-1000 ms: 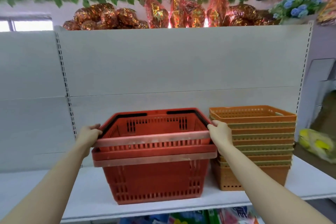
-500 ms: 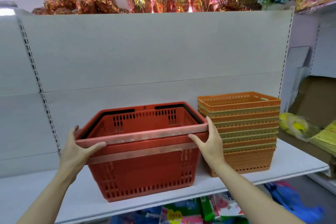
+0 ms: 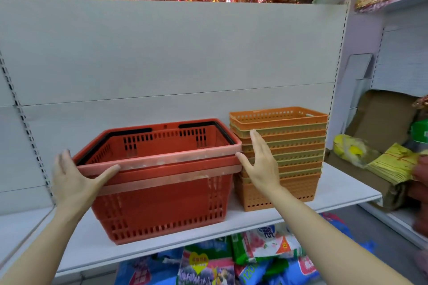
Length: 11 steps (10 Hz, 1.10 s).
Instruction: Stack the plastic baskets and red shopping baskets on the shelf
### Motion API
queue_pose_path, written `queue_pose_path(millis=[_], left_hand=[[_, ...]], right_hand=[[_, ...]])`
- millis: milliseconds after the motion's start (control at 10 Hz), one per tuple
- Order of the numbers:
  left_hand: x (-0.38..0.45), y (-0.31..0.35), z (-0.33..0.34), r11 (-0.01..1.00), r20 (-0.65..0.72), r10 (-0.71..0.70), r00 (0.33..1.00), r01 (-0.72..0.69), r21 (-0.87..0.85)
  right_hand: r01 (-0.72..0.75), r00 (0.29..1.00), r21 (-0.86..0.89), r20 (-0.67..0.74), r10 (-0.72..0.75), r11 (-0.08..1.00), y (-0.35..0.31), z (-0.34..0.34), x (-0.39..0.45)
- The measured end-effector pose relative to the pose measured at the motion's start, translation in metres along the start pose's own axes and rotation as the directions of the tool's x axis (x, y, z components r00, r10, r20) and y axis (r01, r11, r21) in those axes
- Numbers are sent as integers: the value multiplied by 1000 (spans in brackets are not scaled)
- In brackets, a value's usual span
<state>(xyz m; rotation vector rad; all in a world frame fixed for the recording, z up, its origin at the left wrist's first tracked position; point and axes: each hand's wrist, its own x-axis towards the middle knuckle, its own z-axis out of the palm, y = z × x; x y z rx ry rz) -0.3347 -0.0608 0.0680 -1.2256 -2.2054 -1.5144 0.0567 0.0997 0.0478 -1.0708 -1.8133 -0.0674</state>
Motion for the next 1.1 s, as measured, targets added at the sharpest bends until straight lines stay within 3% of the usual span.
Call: queue_pose_path(millis=[100, 200, 300, 400, 900, 1000, 1100], left_hand=[[-30, 31, 29, 918, -16, 295, 955, -278, 283], [-55, 67, 63, 664, 127, 638, 759, -627, 407], [-74, 93, 99, 454, 288, 724, 627, -747, 485], [-78, 98, 117, 465, 283, 678, 679, -694, 550], [-103, 112, 95, 480, 322, 576, 751, -630, 610], [-146, 75, 84, 584, 255, 554, 793, -588, 560], [-224, 17, 78, 723, 284, 411, 866, -500, 477]], right_hand=[[147, 988, -288, 92, -125, 946, 40, -20, 20], [221, 969, -467, 202, -140, 856, 75, -34, 41], [267, 952, -482, 267, -150, 834, 99, -41, 50], [306, 939, -451, 287, -188, 838, 111, -40, 54], [307, 934, -422, 308, -184, 853, 106, -48, 50], [293, 938, -355, 287, -195, 888, 104, -54, 45], [59, 991, -159, 129, -38, 986, 90, -74, 34]])
